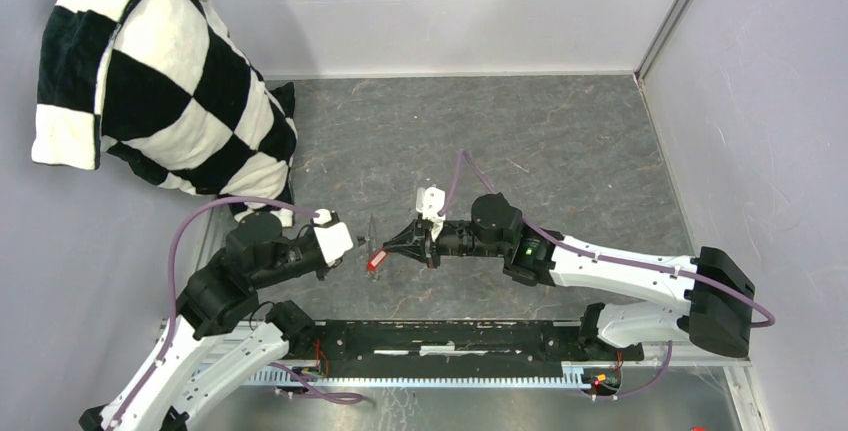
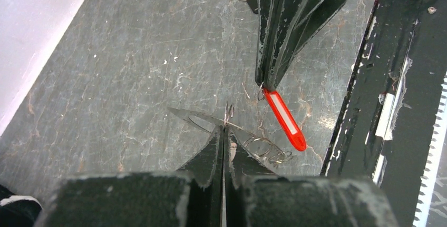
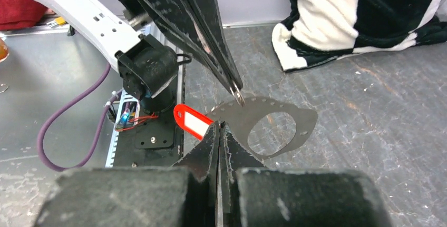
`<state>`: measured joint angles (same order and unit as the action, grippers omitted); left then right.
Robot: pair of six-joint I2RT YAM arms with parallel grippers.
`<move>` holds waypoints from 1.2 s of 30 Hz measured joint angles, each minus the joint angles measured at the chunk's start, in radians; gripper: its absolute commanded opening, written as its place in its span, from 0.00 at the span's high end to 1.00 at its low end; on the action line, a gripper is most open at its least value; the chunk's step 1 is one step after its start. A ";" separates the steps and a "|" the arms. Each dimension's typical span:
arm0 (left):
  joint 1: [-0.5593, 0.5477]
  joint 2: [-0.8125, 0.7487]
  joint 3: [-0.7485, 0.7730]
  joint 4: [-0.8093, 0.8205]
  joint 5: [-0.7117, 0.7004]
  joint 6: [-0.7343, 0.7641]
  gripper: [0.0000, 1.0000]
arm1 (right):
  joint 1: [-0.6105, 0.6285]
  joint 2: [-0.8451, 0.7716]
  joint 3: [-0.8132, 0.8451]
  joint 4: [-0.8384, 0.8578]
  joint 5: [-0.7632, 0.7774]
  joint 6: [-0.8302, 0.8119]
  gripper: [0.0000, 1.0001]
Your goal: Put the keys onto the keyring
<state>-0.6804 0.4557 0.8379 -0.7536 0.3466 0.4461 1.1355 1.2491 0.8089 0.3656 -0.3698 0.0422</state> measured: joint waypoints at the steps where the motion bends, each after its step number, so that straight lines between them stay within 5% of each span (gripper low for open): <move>1: 0.000 0.003 0.000 0.000 -0.005 -0.005 0.98 | 0.004 -0.002 0.008 -0.003 0.014 -0.005 0.99; 36: 0.000 0.036 -0.005 0.008 -0.033 -0.064 0.98 | 0.089 0.063 0.059 0.050 0.231 -0.022 0.99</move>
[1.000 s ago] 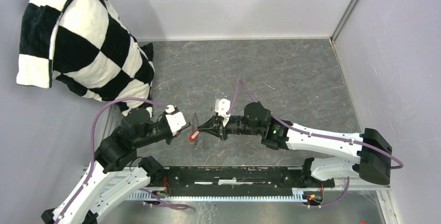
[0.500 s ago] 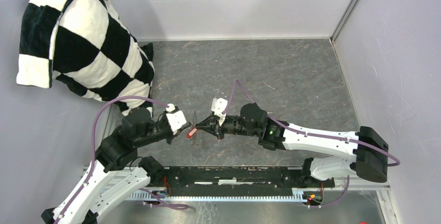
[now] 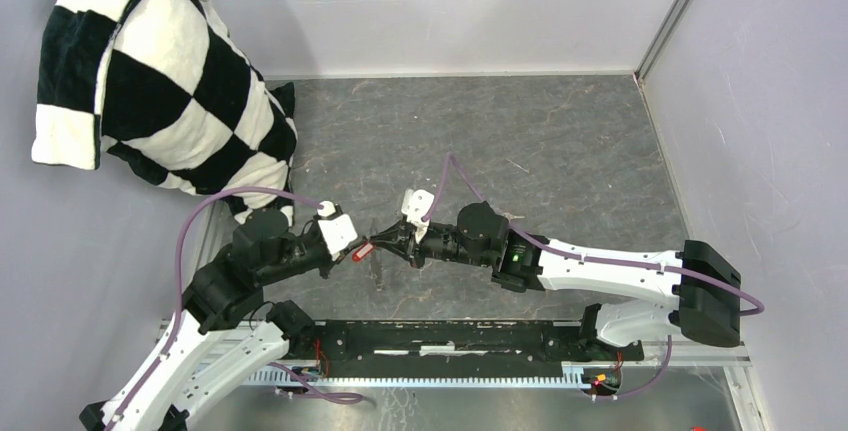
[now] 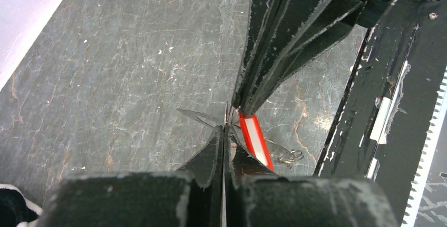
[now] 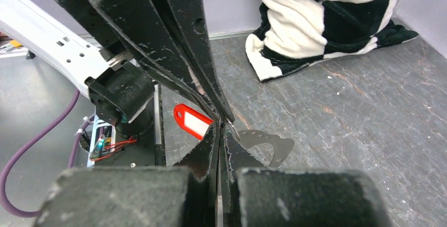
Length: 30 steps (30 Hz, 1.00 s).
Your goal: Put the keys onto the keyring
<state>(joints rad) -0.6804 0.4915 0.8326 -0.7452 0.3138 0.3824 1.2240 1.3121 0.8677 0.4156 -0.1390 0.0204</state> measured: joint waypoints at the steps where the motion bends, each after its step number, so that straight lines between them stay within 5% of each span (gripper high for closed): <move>1: 0.000 -0.003 -0.002 0.000 0.000 0.000 0.98 | 0.000 0.000 0.000 0.001 0.009 0.000 1.00; 30: 0.000 -0.104 -0.030 0.038 0.030 0.063 0.98 | 0.007 -0.013 -0.040 0.054 0.125 0.054 1.00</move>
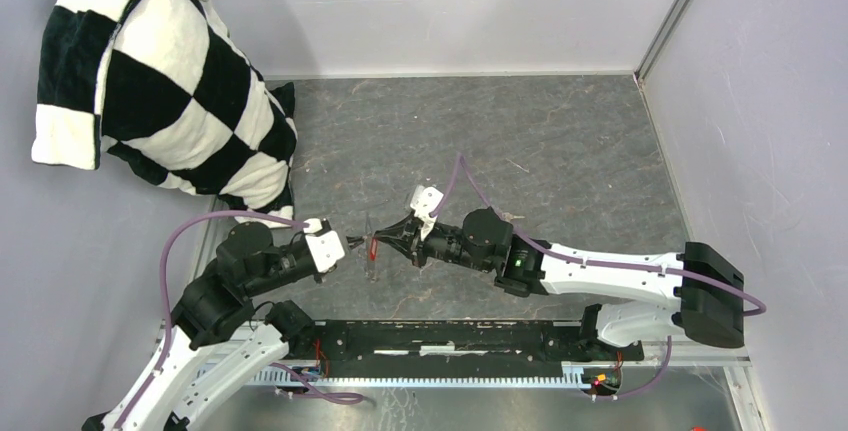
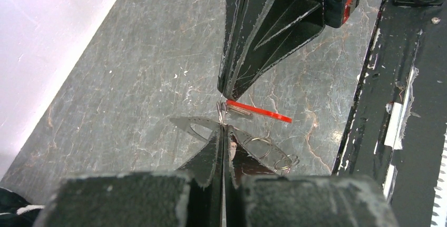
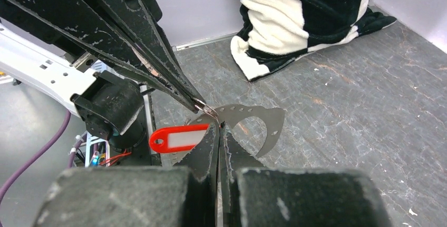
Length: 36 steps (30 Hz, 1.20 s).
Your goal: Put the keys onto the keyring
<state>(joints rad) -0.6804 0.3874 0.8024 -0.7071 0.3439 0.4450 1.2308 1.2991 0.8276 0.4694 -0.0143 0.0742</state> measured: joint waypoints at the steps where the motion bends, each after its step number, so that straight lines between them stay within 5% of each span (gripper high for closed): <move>1: 0.000 -0.002 -0.002 0.002 0.003 0.005 0.98 | 0.000 -0.004 -0.008 0.008 0.001 0.007 1.00; 18: 0.000 -0.042 -0.008 0.070 0.036 0.016 0.98 | 0.003 -0.029 -0.053 0.100 -0.030 0.053 1.00; 30: 0.000 -0.042 -0.007 0.127 0.126 0.004 0.98 | -0.045 -0.126 -0.074 0.080 -0.148 0.042 0.49; 36: 0.000 -0.021 0.010 0.126 0.184 0.000 0.98 | -0.062 -0.177 -0.048 -0.025 -0.251 -0.021 0.46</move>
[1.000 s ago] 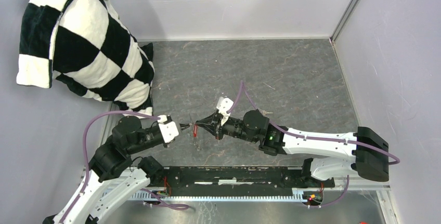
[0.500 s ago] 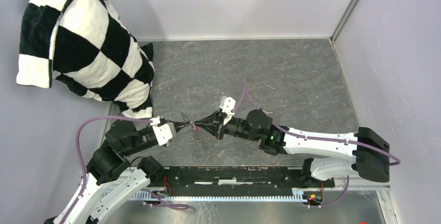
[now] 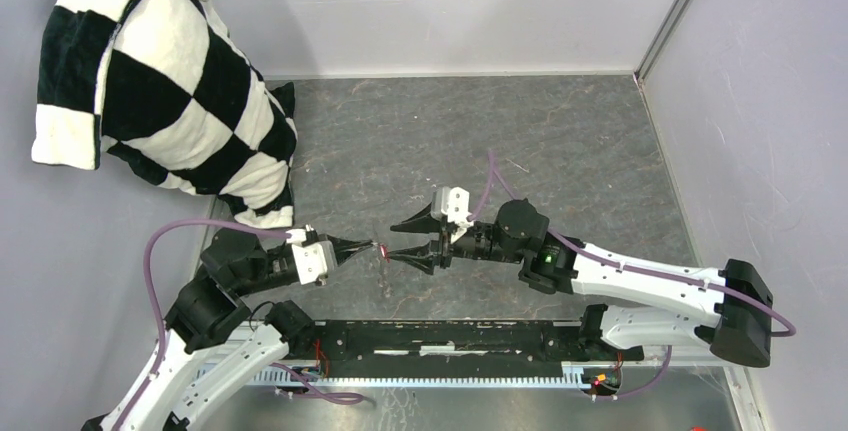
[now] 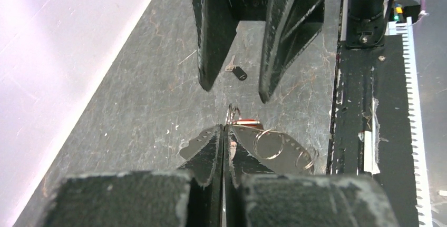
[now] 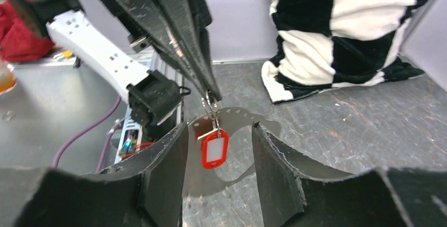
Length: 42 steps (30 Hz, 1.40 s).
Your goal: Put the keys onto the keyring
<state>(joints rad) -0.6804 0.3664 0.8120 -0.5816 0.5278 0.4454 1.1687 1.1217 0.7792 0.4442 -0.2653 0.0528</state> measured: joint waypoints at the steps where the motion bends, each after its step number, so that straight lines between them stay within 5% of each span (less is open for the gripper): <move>1: 0.000 0.007 0.008 0.000 0.009 -0.002 0.98 | -0.004 0.003 0.014 -0.028 -0.028 -0.014 0.47; 9: 0.000 0.038 0.049 -0.002 0.071 -0.008 0.98 | -0.024 0.052 0.109 -0.126 -0.163 -0.067 0.57; 20: 0.000 0.039 0.051 -0.020 0.089 -0.011 0.98 | -0.037 0.076 0.118 -0.129 -0.215 -0.069 0.99; 30: 0.000 0.056 0.051 -0.068 0.103 -0.011 0.88 | -0.039 0.078 0.142 -0.219 -0.216 -0.087 0.99; 33: 0.000 0.066 0.051 -0.075 0.102 -0.003 0.68 | -0.039 0.089 0.209 -0.346 -0.204 -0.110 0.99; 42: 0.000 0.145 0.074 -0.134 0.110 0.018 0.65 | -0.017 0.146 0.355 -0.580 -0.144 -0.177 0.99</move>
<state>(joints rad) -0.6804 0.5114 0.8864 -0.7158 0.6380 0.4637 1.1519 1.2675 1.1343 -0.1356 -0.4095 -0.1242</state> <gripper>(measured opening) 0.353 0.011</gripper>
